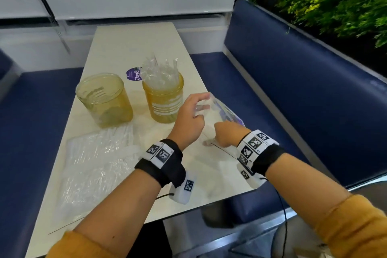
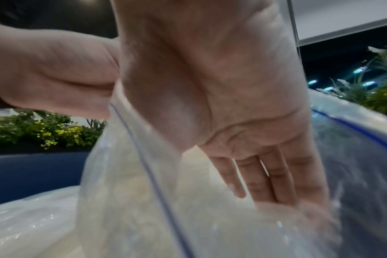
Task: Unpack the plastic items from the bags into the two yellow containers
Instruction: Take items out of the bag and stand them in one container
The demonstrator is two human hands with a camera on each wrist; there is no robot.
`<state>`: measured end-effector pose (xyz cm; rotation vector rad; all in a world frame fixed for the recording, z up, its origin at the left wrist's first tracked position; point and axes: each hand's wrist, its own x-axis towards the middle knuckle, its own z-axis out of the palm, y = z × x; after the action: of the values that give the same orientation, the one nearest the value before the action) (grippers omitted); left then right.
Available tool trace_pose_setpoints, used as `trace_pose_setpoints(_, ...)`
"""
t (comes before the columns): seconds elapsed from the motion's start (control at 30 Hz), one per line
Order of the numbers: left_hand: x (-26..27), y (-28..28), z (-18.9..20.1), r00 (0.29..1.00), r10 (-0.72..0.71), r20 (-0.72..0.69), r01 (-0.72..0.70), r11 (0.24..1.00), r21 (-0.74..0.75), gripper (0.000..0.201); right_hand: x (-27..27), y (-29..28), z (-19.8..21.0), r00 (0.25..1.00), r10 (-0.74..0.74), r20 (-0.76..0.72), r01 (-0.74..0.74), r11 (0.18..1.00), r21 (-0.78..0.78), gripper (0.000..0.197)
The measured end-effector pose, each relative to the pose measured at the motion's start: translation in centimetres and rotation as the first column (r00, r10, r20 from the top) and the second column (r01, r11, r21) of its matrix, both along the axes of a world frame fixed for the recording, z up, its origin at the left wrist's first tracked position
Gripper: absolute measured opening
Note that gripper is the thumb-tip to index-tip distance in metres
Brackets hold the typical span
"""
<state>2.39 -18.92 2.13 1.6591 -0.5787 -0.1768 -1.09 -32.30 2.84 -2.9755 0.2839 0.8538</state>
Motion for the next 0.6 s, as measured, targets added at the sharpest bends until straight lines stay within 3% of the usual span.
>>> trace_pose_setpoints(0.07, -0.2, 0.2, -0.2, 0.999, 0.001, 0.035, -0.001, 1.0, 0.023, 0.065, -0.1, -0.2, -0.8, 1.0, -0.019, -0.015, 0.019, 0.999, 0.026, 0.076)
trace_pose_setpoints(0.3, -0.9, 0.6, -0.4, 0.999, 0.001, 0.054, -0.003, 1.0, 0.022, 0.065, 0.4, -0.1, -0.8, 0.992, -0.121, 0.035, 0.114, 0.983, 0.146, 0.054)
trace_pose_setpoints(0.43, -1.0, 1.0, -0.5, 0.999, 0.002, 0.046, -0.004, 1.0, 0.03, 0.064, 0.6, -0.3, -0.1, 0.979, -0.204, -0.025, 0.204, 0.951, 0.233, 0.039)
trace_pose_setpoints(0.6, -1.1, 1.4, -1.0, 0.983, -0.075, 0.166, 0.046, 0.984, 0.172, 0.077, 0.4, 0.8, 3.7, 1.0, -0.006, 0.012, 0.005, 0.999, 0.042, 0.034)
